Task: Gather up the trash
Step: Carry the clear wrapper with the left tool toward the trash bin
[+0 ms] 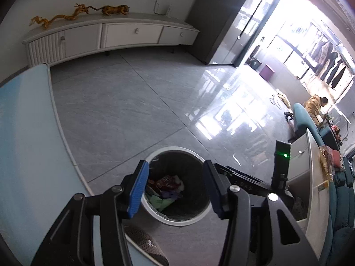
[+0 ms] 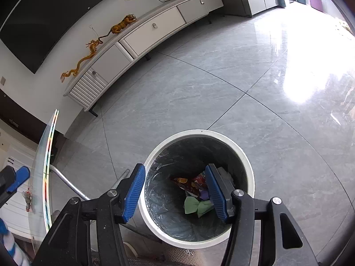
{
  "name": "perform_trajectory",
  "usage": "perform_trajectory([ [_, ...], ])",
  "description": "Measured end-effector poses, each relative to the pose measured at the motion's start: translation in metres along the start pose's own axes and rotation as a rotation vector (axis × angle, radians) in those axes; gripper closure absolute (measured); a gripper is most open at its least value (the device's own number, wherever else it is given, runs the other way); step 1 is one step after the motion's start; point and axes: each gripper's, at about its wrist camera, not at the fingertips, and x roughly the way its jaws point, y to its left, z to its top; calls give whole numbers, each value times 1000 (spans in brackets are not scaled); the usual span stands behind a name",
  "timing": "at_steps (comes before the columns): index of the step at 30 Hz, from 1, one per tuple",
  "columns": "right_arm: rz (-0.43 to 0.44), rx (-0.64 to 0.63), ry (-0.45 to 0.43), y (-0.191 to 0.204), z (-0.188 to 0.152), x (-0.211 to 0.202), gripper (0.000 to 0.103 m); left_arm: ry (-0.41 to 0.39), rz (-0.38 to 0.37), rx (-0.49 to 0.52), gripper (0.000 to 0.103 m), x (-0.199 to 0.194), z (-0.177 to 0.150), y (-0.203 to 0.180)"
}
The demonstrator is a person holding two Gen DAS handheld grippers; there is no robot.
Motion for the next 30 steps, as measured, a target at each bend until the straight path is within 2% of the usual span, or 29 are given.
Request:
perform_trajectory([
  [4,5,0,2,1,3,-1,49,-106,161,-101,54,-41,6,54],
  [9,24,-13,13,14,3,4,49,-231,433,-267,54,-96,6,141],
  [14,45,-62,12,42,3,3,49,-274,632,-443,54,-136,-16,229],
  [19,49,-104,2,64,4,-3,49,-276,764,-582,48,-158,-44,295],
  [21,45,-120,1,72,2,-4,49,-268,773,-612,47,-160,-53,311],
  [25,36,-153,10,87,-1,-4,49,-221,744,-624,47,-148,-61,331],
  [30,19,-184,10,99,-2,-7,49,-185,727,-603,47,-135,-67,337],
])
